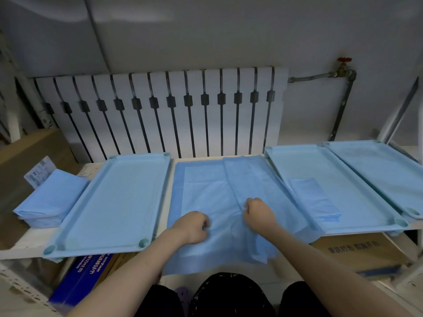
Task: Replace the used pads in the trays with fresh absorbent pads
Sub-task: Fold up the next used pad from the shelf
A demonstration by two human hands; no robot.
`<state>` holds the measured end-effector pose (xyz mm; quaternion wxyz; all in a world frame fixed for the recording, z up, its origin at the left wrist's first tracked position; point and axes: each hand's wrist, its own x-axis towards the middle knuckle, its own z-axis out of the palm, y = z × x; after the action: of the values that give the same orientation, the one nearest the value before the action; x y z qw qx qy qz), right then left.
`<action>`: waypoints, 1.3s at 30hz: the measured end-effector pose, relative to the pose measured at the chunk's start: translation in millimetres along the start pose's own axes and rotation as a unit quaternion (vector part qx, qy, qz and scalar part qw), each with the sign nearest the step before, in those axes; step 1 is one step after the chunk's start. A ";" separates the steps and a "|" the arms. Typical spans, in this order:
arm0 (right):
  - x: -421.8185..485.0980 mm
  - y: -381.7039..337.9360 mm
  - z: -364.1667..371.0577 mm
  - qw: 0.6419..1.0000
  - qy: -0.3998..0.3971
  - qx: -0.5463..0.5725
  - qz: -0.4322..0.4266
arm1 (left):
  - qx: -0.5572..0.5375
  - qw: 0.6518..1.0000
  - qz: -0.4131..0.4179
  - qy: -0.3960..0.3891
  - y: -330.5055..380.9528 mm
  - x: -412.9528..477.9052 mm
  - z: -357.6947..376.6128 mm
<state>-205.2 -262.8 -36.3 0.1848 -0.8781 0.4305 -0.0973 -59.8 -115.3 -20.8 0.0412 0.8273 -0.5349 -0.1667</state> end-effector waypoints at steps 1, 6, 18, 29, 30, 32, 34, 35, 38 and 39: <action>4.0 0.8 -4.0 0.997 0.000 0.078 0.010 | -0.009 1.000 0.001 0.014 -0.4 2.6 -2.4; 10.9 -1.0 -36.5 0.856 -0.076 0.502 0.093 | -0.061 0.995 0.007 0.079 5.9 11.2 -23.2; -27.8 -28.5 -102.3 0.783 -0.230 0.573 -0.074 | -0.091 0.978 0.138 0.130 44.8 13.4 -68.1; -34.4 -33.7 -130.9 0.926 -0.088 0.361 -0.064 | -0.269 0.936 0.080 0.211 20.7 -4.8 -77.9; -34.7 -32.9 -132.8 0.931 -0.092 0.345 -0.074 | -0.266 0.933 0.088 0.225 21.8 -6.4 -83.7; -36.8 -30.5 -138.6 0.937 -0.131 0.309 -0.094 | -0.253 0.930 0.102 0.247 26.4 -11.0 -95.8; -38.3 -30.1 -146.3 0.958 -0.133 0.218 -0.129 | -0.234 0.931 0.102 0.259 29.9 -15.5 -107.0; -36.9 -30.1 -148.6 0.969 -0.105 0.159 -0.155 | -0.222 0.934 0.106 0.260 30.8 -16.8 -110.8; -31.2 -32.6 -155.7 0.982 -0.048 0.014 -0.180 | -0.201 0.942 0.115 0.244 29.1 -23.8 -118.4; -28.7 -32.4 -158.8 0.984 -0.044 -0.011 -0.170 | -0.198 0.944 0.121 0.233 27.8 -26.1 -120.0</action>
<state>-251.7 -260.1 121.6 0.1742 -0.9439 0.2678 -0.0838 -55.3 -116.9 105.1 0.3476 0.7471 -0.5628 -0.0657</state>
